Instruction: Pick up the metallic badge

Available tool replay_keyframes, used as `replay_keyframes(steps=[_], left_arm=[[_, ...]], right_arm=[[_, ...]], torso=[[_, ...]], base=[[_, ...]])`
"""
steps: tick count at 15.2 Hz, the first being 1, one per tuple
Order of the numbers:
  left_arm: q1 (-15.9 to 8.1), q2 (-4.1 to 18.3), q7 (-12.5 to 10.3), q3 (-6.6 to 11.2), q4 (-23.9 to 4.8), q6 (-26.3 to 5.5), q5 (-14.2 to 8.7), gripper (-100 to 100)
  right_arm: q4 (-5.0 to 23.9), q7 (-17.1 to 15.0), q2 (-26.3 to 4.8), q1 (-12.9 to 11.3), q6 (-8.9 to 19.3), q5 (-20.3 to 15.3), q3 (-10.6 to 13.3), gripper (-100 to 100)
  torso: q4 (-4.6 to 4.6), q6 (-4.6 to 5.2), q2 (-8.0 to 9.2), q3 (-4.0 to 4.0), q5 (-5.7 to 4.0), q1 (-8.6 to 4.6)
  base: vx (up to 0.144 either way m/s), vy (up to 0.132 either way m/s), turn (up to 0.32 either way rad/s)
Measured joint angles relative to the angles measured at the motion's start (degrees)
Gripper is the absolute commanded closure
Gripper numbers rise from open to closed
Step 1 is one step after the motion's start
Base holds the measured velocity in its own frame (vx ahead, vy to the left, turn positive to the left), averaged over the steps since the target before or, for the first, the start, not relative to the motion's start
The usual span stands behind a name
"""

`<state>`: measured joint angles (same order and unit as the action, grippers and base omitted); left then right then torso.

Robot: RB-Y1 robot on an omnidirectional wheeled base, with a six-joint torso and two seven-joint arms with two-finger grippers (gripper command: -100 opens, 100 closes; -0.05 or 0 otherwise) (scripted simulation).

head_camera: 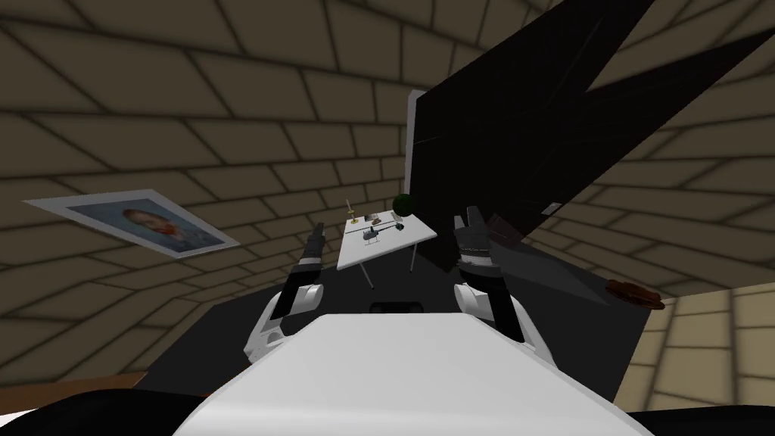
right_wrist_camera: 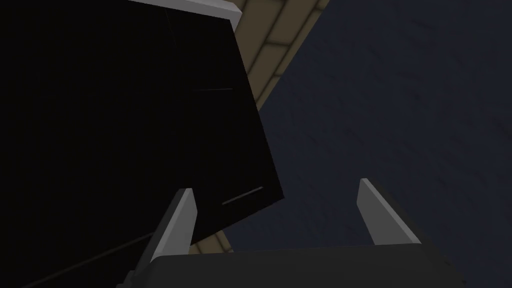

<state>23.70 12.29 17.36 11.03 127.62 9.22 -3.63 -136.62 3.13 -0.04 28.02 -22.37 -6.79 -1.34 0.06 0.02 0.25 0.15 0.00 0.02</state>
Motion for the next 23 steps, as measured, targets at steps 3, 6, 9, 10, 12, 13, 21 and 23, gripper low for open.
replay_keyframes(steps=[3, 6, 9, 10, 12, 13, 21, 23], left_arm=[[-0.1, 0.65, 1.34, 0.98, -0.05, -3.29, -0.44, -100], [-1.04, 1.39, 2.83, 2.01, -0.89, -6.83, -0.86, -100], [-1.39, 2.05, 4.33, 2.99, -1.83, -9.84, -1.3, -100], [-1.44, 2.13, 4.69, 3.16, -1.92, -10.84, -1.38, -100], [-1.8, 2.7, 5.87, 4.01, -2.41, -13.09, -1.76, -100], [-2.11, 2.83, 6.26, 4.21, -2.7, -14.23, -1.83, -100], [-3.27, 4.17, 9.73, 6.28, -4.55, -22.34, -2.75, -100], [-3.69, 4.81, 10.77, 7.12, -5.1, -24.55, -3.18, -100]], right_arm=[[0.0, 0.0, 0.0, 0.0, 0.0, 0.0, 0.0, 0], [0.0, 0.0, 0.0, 0.0, 0.0, 0.0, 0.0, 0], [0.0, 0.0, 0.0, 0.0, 0.0, 0.0, 0.0, 0], [0.0, 0.0, 0.0, 0.01, 0.0, 0.0, 0.0, 0], [0.0, 0.0, 0.0, 0.0, 0.0, 0.0, 0.0, 0], [0.0, 0.0, 0.0, 0.01, 0.0, 0.0, -0.01, 0], [0.0, 0.0, 0.0, 0.01, 0.0, 0.0, -0.01, 0], [0.0, 0.0, 0.0, 0.0, 0.0, 0.0, 0.0, 0]], torso=[[-0.01, 0.01, -0.05, -0.03, 0.0, 0.02], [-0.01, 0.0, -0.07, -0.04, 0.01, 0.02], [-0.02, 0.0, -0.08, -0.05, 0.0, 0.02], [-0.02, -0.01, -0.09, -0.05, 0.01, 0.04], [-0.02, 0.0, -0.08, -0.04, 0.01, 0.02], [-0.02, -0.02, -0.1, -0.06, 0.01, 0.04], [-0.04, -0.03, -0.19, -0.11, 0.02, 0.06], [-0.04, 0.01, -0.2, -0.11, 0.01, 0.04]], base=[[-0.042, -0.005, -0.139], [-0.041, -0.007, -0.136], [-0.039, -0.007, -0.148], [-0.042, -0.012, -0.212], [-0.037, -0.006, -0.127], [-0.016, -0.001, 0.012], [-0.019, -0.006, -0.143], [-0.014, -0.004, -0.156]])
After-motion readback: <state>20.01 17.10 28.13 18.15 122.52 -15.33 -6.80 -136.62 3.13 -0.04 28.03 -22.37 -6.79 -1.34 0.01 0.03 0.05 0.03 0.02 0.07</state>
